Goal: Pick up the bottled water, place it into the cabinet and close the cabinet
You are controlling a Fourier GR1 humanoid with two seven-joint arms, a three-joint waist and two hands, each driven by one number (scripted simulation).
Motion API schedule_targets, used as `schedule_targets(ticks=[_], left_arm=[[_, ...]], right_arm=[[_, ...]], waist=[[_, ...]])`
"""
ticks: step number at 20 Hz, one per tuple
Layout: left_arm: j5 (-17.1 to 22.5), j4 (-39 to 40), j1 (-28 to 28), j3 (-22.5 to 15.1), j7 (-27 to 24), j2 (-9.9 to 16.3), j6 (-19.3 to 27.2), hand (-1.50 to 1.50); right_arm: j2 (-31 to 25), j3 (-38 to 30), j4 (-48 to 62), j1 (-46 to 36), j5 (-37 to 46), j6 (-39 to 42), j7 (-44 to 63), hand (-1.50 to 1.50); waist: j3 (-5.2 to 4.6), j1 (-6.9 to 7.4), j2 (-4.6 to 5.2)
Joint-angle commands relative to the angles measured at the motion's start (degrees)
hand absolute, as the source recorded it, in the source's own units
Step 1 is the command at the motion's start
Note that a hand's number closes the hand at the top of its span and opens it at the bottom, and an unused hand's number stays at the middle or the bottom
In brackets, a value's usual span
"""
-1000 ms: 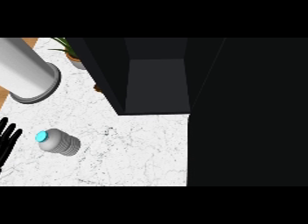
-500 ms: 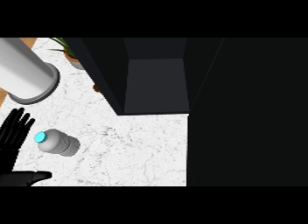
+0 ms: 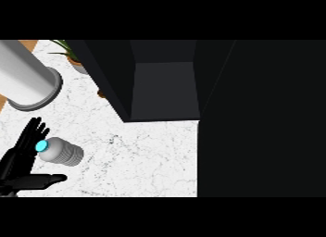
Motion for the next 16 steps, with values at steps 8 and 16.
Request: schedule_targets(ticks=[8,16], left_arm=[[-2.66,20.85,-5.8,1.83,-13.63,-1.05,0.41,-1.5],[-3.27,34.08,-10.38,1.08,-23.3,-1.31,-6.86,-1.5]], right_arm=[[-2.17,-3.91,-8.31,4.27,-13.0,-0.26,1.53,-1.5],[-2.64,-3.96,-8.03,7.8,-13.3,1.75,-0.74,-1.5]], waist=[[-0.03,0.4,0.11],[-0.12,-0.29,0.19]])
